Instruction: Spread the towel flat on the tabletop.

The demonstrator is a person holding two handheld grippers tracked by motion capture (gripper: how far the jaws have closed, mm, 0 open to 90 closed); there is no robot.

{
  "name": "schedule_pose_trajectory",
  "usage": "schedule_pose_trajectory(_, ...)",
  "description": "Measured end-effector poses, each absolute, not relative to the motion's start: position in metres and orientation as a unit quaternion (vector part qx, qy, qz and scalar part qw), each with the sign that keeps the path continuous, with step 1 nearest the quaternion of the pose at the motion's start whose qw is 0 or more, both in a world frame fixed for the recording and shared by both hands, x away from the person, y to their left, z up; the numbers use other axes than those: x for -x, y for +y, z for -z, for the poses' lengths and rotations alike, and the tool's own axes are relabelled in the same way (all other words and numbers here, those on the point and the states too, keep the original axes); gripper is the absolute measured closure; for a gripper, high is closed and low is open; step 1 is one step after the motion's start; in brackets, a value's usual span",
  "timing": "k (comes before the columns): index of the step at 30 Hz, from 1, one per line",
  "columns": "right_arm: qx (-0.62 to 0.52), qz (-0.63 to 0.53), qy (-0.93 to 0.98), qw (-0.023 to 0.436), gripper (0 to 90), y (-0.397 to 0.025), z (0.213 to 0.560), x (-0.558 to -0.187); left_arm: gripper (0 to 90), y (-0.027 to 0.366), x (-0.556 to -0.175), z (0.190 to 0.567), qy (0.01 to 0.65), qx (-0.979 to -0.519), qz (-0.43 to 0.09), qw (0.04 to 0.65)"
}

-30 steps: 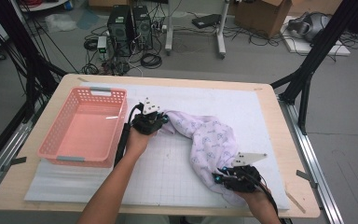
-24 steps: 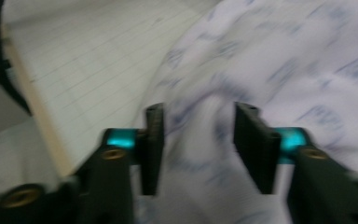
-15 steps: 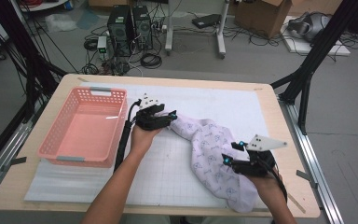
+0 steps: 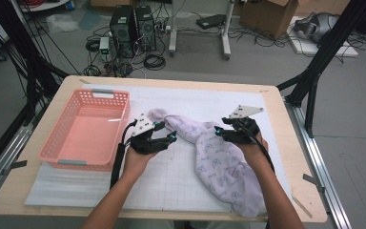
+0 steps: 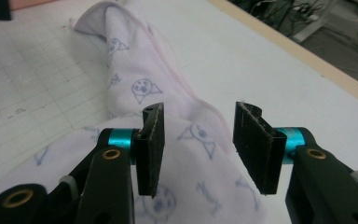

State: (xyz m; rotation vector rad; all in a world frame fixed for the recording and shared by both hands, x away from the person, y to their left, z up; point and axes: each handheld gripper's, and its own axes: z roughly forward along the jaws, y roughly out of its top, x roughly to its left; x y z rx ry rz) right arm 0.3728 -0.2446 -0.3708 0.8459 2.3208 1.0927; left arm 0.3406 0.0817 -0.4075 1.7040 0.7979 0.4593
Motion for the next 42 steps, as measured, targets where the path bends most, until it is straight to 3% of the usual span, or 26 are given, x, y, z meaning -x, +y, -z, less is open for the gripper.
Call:
schedule_pose_trajectory(5,-0.287,-0.371,0.856,0.219,45.0,-0.220,0.381,-0.391,39.7,0.088,-0.325,0.418,0.348,-0.714,-0.173,0.583)
schedule_pose_trajectory(17,-0.329,-0.337,0.870,0.148,54.0,-0.189,0.423,-0.421,39.7,0.102,-0.310,0.433,0.347,-0.720,-0.172,0.576)
schedule_pose_trajectory(19,-0.340,-0.327,0.872,0.129,59.2,-0.185,0.429,-0.423,39.7,0.103,-0.309,0.434,0.348,-0.725,-0.168,0.570)
schedule_pose_trajectory(20,-0.342,-0.335,0.871,0.112,77.2,-0.185,0.428,-0.423,39.7,0.106,-0.307,0.436,0.348,-0.726,-0.167,0.569)
schedule_pose_trajectory(23,-0.336,-0.342,0.869,0.120,82.4,-0.187,0.422,-0.420,39.8,0.108,-0.305,0.440,0.353,-0.727,-0.166,0.565)
schedule_pose_trajectory(27,-0.364,-0.405,0.830,0.122,82.3,-0.207,0.404,-0.417,40.8,0.110,-0.304,0.442,0.354,-0.727,-0.167,0.564)
schedule_pose_trajectory(31,-0.386,-0.431,0.803,0.145,81.8,-0.228,0.388,-0.412,42.1,0.108,-0.303,0.442,0.352,-0.727,-0.166,0.566)
schedule_pose_trajectory(33,-0.402,-0.434,0.790,0.163,81.5,-0.239,0.383,-0.410,54.2,0.107,-0.302,0.442,0.339,-0.733,-0.161,0.567)
schedule_pose_trajectory(39,-0.469,-0.392,0.753,0.242,81.6,-0.267,0.381,-0.410,57.0,0.105,-0.301,0.444,0.328,-0.742,-0.159,0.562)
schedule_pose_trajectory(40,-0.488,-0.327,0.757,0.286,80.0,-0.274,0.387,-0.411,56.8,0.106,-0.301,0.444,0.330,-0.741,-0.160,0.562)
schedule_pose_trajectory(41,-0.488,-0.327,0.757,0.286,80.0,-0.274,0.387,-0.411,56.8,0.106,-0.301,0.443,0.331,-0.740,-0.161,0.563)
schedule_pose_trajectory(42,-0.517,-0.311,0.741,0.294,71.4,-0.287,0.395,-0.409,56.3,0.107,-0.301,0.443,0.331,-0.740,-0.162,0.563)
